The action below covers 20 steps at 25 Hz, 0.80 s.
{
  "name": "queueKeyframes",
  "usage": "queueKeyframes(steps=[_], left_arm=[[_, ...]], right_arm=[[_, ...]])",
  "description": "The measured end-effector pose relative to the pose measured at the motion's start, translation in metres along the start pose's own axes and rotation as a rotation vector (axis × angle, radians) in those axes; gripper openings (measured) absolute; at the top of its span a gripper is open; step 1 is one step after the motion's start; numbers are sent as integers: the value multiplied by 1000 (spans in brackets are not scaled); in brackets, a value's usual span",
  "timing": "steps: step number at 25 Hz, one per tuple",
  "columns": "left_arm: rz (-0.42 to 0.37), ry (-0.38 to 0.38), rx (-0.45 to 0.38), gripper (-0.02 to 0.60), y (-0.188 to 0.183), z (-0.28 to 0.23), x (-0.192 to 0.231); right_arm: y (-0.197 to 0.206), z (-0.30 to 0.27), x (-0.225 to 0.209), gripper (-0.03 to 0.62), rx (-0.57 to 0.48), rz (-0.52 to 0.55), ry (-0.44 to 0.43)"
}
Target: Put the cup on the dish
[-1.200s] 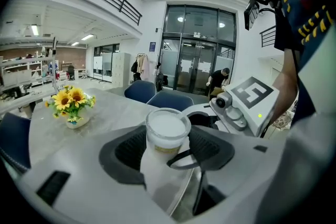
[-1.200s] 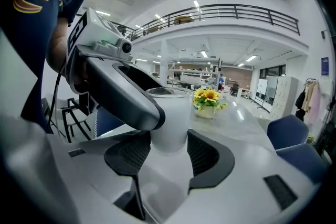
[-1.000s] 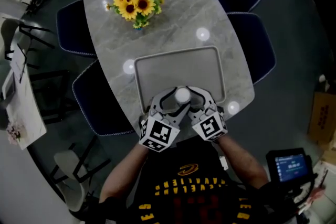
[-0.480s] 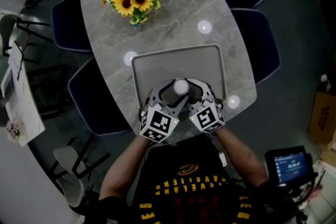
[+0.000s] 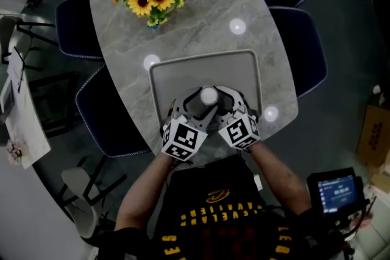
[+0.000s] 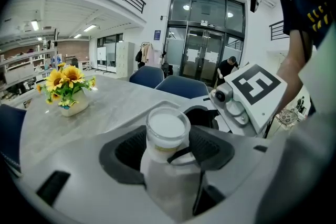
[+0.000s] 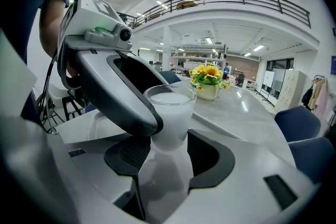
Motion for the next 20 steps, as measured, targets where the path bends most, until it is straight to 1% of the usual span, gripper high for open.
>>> queueKeyframes(steps=[14, 20], left_arm=[[17, -3, 24, 258, 7, -5, -3], [31, -10, 40, 258, 7, -6, -1]], right_arm=[[2, 0, 1, 225, 34, 29, -9], [7, -3, 2, 225, 56, 45, -29]])
Point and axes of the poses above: the fingertips, and each gripper's own axes: z backward along the fingers, x to its left, y out of its underside, the point moved 10 cm from there along z, backward along the fingers, and after that the axes turned 9 degrees about y, right-handed, at the moved point
